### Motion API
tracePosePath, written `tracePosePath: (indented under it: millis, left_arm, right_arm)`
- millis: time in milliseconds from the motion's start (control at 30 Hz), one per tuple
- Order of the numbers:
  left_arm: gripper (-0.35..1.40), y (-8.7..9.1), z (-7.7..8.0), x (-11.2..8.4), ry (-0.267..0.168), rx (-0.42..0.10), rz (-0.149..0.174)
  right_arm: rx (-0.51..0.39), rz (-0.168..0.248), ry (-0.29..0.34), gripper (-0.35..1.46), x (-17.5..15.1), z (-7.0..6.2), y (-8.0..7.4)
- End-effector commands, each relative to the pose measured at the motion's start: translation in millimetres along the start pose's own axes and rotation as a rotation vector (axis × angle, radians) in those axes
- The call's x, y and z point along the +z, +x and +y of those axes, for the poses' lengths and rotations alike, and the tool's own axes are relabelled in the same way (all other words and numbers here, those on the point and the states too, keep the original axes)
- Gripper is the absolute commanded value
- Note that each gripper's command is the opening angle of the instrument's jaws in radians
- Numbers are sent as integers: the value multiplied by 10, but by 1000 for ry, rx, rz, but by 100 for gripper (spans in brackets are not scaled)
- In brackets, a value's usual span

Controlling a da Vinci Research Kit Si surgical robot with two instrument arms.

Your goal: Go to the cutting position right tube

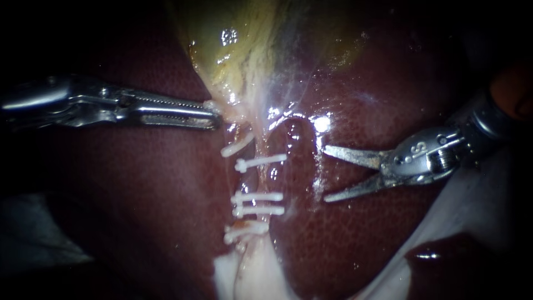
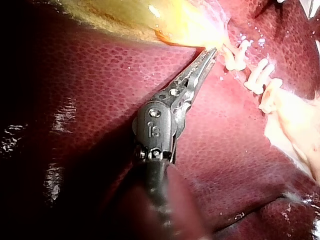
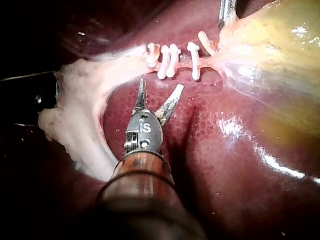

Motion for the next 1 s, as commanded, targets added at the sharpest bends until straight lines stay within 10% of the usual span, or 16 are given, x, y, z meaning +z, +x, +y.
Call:
tracePosePath:
  millis: [33,433,1000]
  left_arm:
    - [-35,2,1,-3,-2,-1,0]
    - [-35,51,20,-73,19,8,51]
    - [-35,54,34,-71,32,17,52]
  right_arm:
    - [0,1,3,144,0,0,0]
    - [1,10,24,144,2,0,1]
    - [236,107,195,144,78,5,-16]
